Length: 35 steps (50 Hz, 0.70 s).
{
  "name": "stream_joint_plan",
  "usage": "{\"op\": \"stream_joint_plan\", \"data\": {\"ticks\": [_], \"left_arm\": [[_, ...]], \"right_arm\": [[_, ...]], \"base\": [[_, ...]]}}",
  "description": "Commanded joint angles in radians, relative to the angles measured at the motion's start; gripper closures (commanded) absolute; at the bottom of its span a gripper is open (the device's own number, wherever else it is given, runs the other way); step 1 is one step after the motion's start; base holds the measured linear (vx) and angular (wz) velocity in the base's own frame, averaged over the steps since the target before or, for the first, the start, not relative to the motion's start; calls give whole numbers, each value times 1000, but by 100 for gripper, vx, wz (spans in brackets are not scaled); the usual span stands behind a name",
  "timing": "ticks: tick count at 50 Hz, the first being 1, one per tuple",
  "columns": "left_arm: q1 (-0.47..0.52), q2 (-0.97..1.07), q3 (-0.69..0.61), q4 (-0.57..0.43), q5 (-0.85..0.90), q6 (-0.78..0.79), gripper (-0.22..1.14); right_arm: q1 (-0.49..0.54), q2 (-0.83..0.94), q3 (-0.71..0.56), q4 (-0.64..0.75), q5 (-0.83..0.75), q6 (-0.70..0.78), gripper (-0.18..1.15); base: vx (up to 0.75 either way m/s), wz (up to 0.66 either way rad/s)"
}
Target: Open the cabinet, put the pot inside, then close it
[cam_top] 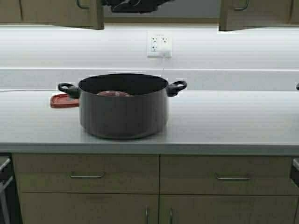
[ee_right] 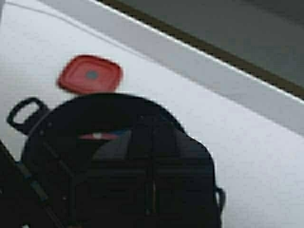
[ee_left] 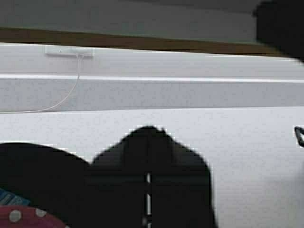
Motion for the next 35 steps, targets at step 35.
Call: {"op": "stream_joint_plan", "data": {"ticks": [35], "left_arm": [[150,-117,49,61,86,9,89]], "right_arm": [[-153,-123,107,-3,-5,17,91]], "base": [[0,0]]}}
